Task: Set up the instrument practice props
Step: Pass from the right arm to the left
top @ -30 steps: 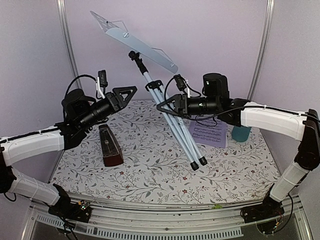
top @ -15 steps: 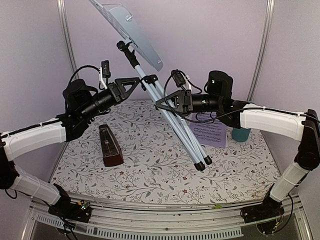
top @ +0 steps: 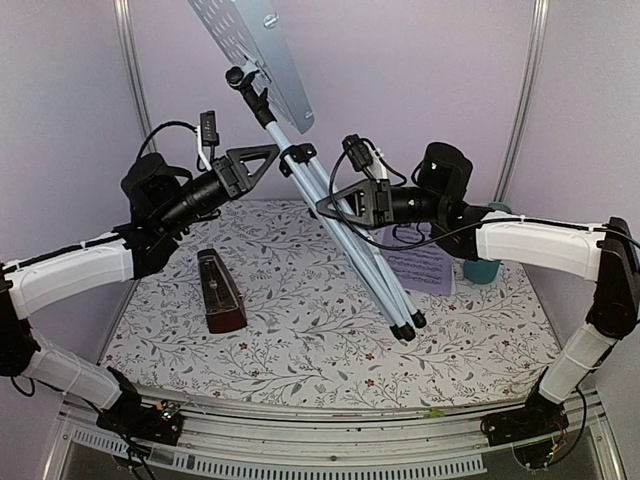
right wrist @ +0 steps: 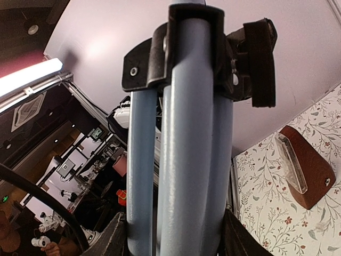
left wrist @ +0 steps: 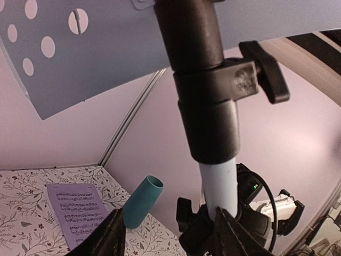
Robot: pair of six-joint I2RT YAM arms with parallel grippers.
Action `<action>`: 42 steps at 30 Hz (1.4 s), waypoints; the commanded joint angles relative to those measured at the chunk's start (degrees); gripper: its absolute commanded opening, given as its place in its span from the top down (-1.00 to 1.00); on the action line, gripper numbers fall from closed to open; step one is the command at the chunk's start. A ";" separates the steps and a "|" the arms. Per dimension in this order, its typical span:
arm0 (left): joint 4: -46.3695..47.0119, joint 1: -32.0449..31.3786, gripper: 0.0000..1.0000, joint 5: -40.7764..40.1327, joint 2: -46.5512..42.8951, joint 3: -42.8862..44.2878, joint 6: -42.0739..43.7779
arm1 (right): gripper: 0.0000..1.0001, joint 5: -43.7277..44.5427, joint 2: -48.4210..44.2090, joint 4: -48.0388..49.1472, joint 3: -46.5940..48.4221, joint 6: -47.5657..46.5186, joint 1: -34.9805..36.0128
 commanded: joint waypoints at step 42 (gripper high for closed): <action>-19.05 -5.08 1.00 -14.11 12.33 27.75 22.34 | -0.82 42.90 -9.50 -20.94 -8.09 -37.33 -0.05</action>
